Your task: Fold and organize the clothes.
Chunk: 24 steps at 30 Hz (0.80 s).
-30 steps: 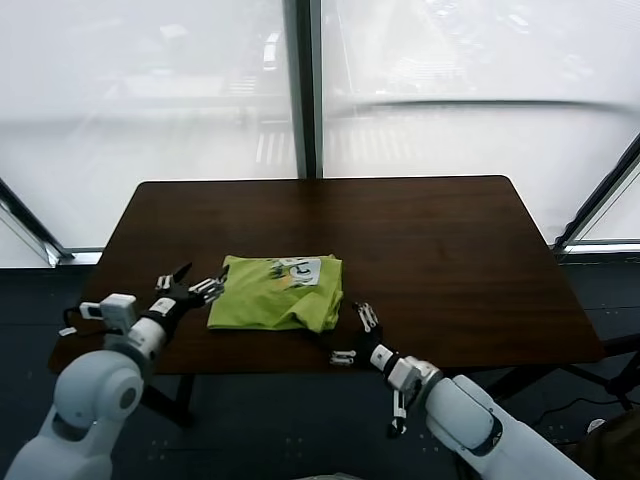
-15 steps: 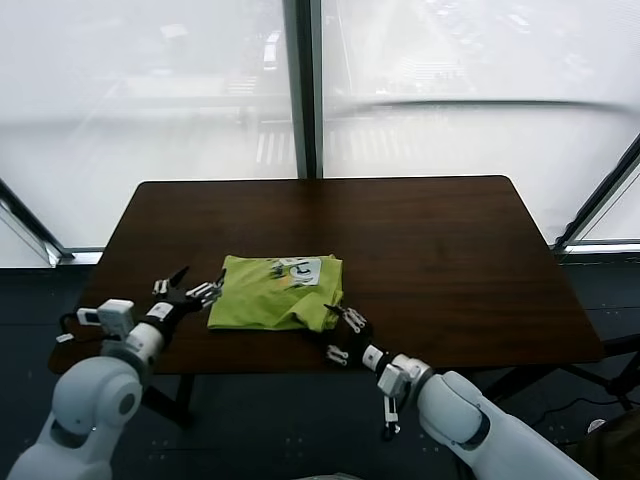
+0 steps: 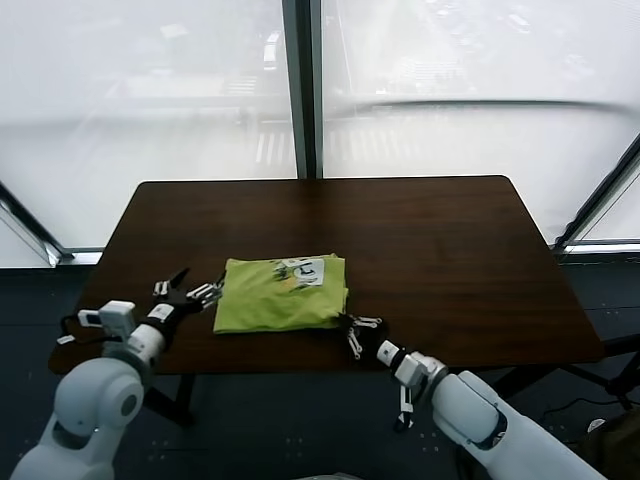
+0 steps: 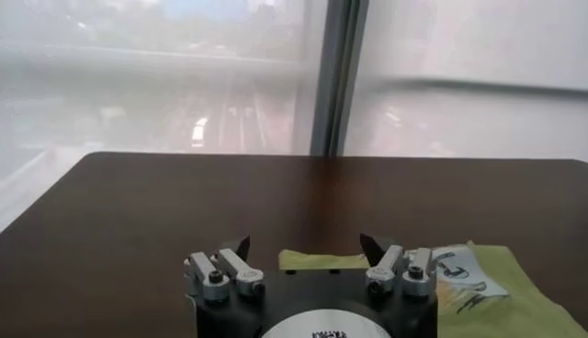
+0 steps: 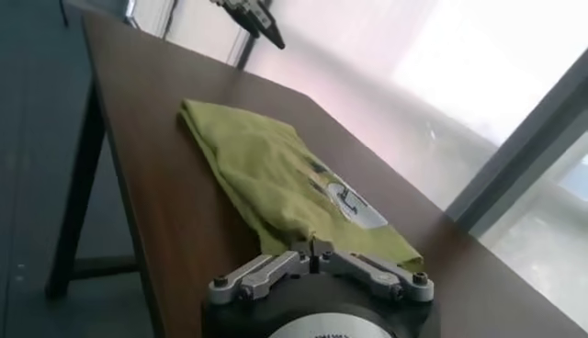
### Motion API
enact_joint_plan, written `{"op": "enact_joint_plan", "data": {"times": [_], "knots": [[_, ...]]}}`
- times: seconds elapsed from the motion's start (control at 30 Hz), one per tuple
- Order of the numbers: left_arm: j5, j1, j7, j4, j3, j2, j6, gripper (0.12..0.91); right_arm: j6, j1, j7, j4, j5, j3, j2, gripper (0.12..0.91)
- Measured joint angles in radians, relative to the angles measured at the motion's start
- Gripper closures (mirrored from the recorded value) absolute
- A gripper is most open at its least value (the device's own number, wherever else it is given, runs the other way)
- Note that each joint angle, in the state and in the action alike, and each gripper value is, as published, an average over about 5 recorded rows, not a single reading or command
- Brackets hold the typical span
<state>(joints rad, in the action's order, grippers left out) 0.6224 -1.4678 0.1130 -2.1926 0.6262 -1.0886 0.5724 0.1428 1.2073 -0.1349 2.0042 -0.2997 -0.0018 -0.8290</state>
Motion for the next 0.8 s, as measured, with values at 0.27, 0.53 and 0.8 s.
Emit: {"op": "enact_joint_plan", "data": {"times": [0.27, 0.53, 0.8], "knots": [[-0.004, -0.003, -0.002, 0.002, 0.001, -0.004, 0.000, 0.123, 0.088, -0.011, 0.124, -0.013, -0.271, 0.058, -0.034, 0.163], [-0.008, -0.017, -0.002, 0.003, 0.012, -0.005, 0.000, 0.123, 0.162, -0.041, 0.188, -0.043, -0.449, 0.043, -0.129, 0.119], [-0.013, -0.019, -0.002, 0.006, 0.016, -0.008, -0.001, 0.123, 0.229, -0.069, 0.303, -0.073, -0.516, 0.017, -0.208, 0.118]]}}
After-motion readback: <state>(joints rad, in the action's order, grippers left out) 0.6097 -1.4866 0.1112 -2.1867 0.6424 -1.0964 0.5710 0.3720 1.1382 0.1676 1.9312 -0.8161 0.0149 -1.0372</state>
